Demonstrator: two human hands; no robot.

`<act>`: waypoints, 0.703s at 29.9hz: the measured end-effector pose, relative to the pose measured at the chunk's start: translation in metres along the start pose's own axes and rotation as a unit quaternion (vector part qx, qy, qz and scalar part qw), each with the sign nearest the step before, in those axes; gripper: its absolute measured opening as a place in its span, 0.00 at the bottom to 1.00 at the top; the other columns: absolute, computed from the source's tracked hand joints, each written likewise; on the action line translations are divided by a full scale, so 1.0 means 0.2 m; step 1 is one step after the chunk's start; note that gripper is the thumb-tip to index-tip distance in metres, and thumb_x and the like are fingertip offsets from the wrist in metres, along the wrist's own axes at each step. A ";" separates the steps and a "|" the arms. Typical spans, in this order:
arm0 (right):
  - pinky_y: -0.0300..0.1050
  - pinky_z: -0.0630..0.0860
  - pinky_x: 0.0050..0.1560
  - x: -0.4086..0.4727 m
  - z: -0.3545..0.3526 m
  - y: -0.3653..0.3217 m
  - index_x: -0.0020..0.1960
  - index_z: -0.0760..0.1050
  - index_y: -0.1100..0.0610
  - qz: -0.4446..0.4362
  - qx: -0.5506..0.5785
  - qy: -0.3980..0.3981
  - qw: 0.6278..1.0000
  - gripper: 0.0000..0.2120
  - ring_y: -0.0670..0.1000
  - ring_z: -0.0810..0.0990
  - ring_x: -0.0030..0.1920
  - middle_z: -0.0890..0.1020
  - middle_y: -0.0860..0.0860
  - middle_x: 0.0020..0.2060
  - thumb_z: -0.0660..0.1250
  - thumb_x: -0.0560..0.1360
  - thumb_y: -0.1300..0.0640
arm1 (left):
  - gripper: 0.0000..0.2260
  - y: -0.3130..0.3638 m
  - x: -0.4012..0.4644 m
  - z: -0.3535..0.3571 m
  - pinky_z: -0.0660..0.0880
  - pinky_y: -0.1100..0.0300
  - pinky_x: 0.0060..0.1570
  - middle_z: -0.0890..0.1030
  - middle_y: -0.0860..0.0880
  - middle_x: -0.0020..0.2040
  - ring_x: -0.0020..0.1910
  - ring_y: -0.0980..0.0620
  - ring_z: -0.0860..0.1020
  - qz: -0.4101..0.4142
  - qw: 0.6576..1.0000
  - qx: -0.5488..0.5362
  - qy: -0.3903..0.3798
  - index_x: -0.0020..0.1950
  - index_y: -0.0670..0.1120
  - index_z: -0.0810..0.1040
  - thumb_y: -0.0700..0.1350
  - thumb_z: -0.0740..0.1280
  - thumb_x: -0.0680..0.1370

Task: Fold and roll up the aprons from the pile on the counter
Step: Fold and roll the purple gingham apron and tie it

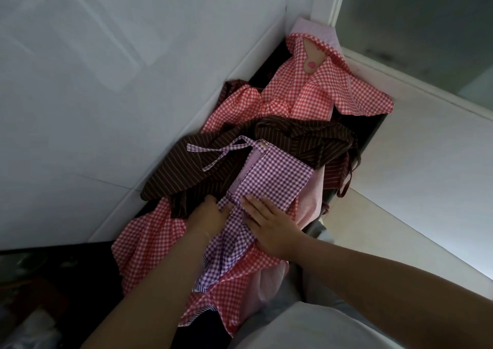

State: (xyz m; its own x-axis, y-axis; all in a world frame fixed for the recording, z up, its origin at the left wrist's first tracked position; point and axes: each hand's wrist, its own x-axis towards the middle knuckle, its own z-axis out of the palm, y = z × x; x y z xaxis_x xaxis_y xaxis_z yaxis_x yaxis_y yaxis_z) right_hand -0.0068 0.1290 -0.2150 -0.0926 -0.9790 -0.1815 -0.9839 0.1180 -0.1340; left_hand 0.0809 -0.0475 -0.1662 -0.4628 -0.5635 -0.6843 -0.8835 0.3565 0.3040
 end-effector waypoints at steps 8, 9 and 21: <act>0.54 0.50 0.76 -0.02 -0.09 0.23 0.67 0.74 0.49 -0.058 -0.045 0.038 0.997 0.22 0.56 0.66 0.72 0.69 0.54 0.71 0.55 0.76 0.50 | 0.24 0.08 0.06 -0.04 0.72 0.64 0.42 0.76 0.48 0.56 0.50 0.53 0.75 0.013 0.986 -0.106 -0.126 0.62 0.44 0.71 0.55 0.71 0.74; 0.54 0.54 0.74 -0.03 -0.10 0.29 0.66 0.75 0.49 -0.067 -0.049 0.036 0.996 0.21 0.55 0.68 0.71 0.71 0.54 0.70 0.61 0.74 0.50 | 0.27 0.09 0.07 -0.04 0.73 0.62 0.45 0.76 0.47 0.60 0.53 0.51 0.75 0.008 0.987 -0.096 -0.130 0.64 0.42 0.70 0.57 0.71 0.73; 0.54 0.32 0.70 -0.06 -0.12 0.15 0.73 0.63 0.52 0.051 0.073 -0.025 0.996 0.28 0.57 0.49 0.77 0.54 0.56 0.77 0.57 0.75 0.44 | 0.23 0.08 0.01 -0.09 0.71 0.61 0.45 0.75 0.47 0.56 0.49 0.52 0.74 0.083 0.987 0.069 -0.115 0.62 0.47 0.69 0.62 0.65 0.76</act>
State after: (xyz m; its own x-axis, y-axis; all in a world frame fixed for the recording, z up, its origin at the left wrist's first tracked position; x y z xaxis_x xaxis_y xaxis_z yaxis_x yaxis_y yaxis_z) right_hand -0.0399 0.1411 -0.1929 -0.1799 -0.9514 -0.2499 -0.9365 0.2434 -0.2526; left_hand 0.0637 -0.0562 -0.1504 -0.5584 -0.3102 -0.7694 -0.7706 0.5375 0.3425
